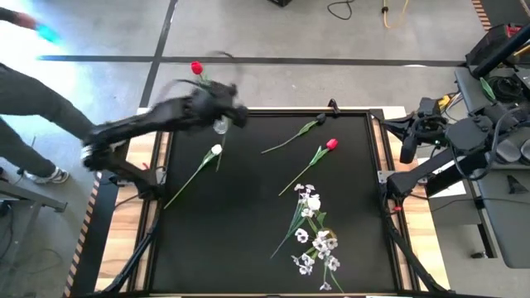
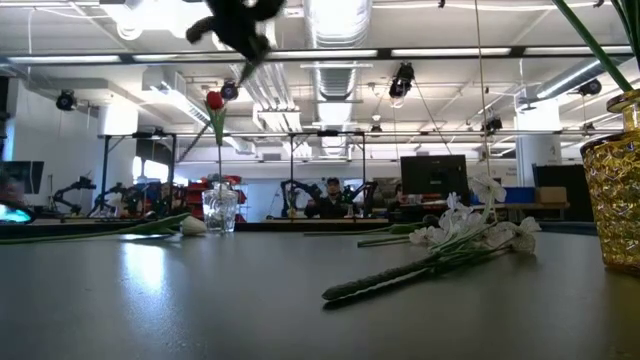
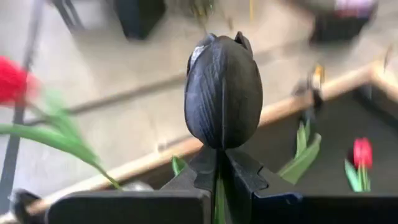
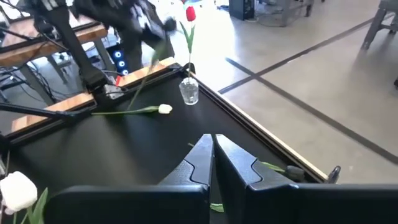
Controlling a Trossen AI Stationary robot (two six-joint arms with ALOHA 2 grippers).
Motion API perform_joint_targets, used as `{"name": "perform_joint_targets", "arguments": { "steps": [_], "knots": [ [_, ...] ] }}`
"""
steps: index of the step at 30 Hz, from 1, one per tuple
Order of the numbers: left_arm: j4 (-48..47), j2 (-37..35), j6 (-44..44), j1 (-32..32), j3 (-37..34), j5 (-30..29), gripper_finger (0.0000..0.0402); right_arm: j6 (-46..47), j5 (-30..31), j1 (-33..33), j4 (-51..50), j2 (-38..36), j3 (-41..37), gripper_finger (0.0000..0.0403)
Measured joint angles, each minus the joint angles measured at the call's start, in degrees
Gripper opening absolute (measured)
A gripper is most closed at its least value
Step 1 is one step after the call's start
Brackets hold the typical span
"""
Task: Sort flowers into vase by color
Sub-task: Put the bottom black flower into the transparent vase
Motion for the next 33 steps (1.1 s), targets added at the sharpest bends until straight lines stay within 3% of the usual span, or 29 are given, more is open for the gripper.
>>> {"name": "perform_joint_targets", "arguments": {
  "steps": [5, 10, 20, 25, 33],
  "knots": [
    [11.6, -11.0, 9.0, 4.1, -5.8, -4.9, 0.0, 0.0, 0.1, 0.0, 0.0, 1.0, 0.0, 0.0009],
    [27.3, -18.2, 16.3, 8.0, -15.5, -4.9, 0.0, -0.1, 0.6, 0.0, 0.0, 2.0, 0.0, 0.0009],
    [61.7, -22.1, 31.1, 13.7, -35.6, -1.1, 0.0, -3.5, 1.5, 0.0, 1.8, 2.5, 0.0, 0.0009],
    [63.2, -22.3, 30.9, 17.0, -39.0, 0.1, 0.0, -3.8, 1.4, 0.0, 2.7, 2.4, 0.0, 0.0009],
    [68.5, -21.3, 33.6, 19.4, -38.3, 3.0, 0.0, -3.7, 1.3, 0.0, 2.7, 2.4, 0.1, 0.0009]
  ]
}}
